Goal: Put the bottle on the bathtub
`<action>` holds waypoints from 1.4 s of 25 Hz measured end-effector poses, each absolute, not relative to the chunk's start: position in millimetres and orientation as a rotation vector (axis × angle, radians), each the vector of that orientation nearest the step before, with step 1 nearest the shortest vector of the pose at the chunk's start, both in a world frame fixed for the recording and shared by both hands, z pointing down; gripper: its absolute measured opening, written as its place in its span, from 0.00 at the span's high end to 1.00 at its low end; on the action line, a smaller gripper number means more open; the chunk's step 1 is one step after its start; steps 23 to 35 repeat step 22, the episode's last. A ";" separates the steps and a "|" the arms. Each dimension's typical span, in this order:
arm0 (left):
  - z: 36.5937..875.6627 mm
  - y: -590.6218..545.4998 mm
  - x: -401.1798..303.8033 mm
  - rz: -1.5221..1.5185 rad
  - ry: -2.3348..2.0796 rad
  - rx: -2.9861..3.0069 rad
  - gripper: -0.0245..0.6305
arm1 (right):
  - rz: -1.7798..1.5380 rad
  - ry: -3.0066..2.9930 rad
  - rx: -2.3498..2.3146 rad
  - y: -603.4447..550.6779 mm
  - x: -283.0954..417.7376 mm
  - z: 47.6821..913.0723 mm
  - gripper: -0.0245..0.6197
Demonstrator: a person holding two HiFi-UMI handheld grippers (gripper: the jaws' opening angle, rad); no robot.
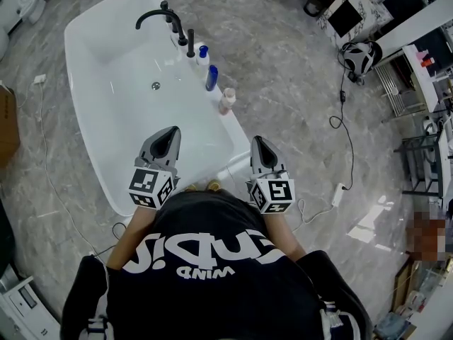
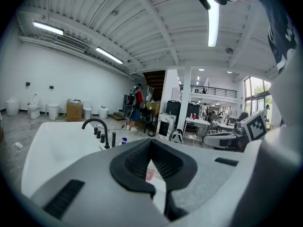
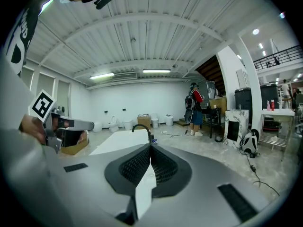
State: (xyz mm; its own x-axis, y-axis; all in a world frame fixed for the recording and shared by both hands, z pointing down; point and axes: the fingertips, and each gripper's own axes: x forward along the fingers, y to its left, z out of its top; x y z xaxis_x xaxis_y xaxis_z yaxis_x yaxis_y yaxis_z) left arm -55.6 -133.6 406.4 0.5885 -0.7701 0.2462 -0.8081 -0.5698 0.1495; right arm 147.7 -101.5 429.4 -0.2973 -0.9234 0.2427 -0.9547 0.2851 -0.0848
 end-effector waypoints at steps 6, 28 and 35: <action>408.4 -132.3 -55.8 0.230 -1.296 2.572 0.95 | 0.341 -2.395 1.765 -99.1 147.2 432.5 0.92; 413.2 -122.5 -58.1 0.255 -1.267 2.583 0.95 | 0.378 -2.395 1.698 -89.7 136.0 442.8 0.92; 413.2 -122.5 -58.1 0.255 -1.267 2.583 0.95 | 0.378 -2.395 1.698 -89.7 136.0 442.8 0.92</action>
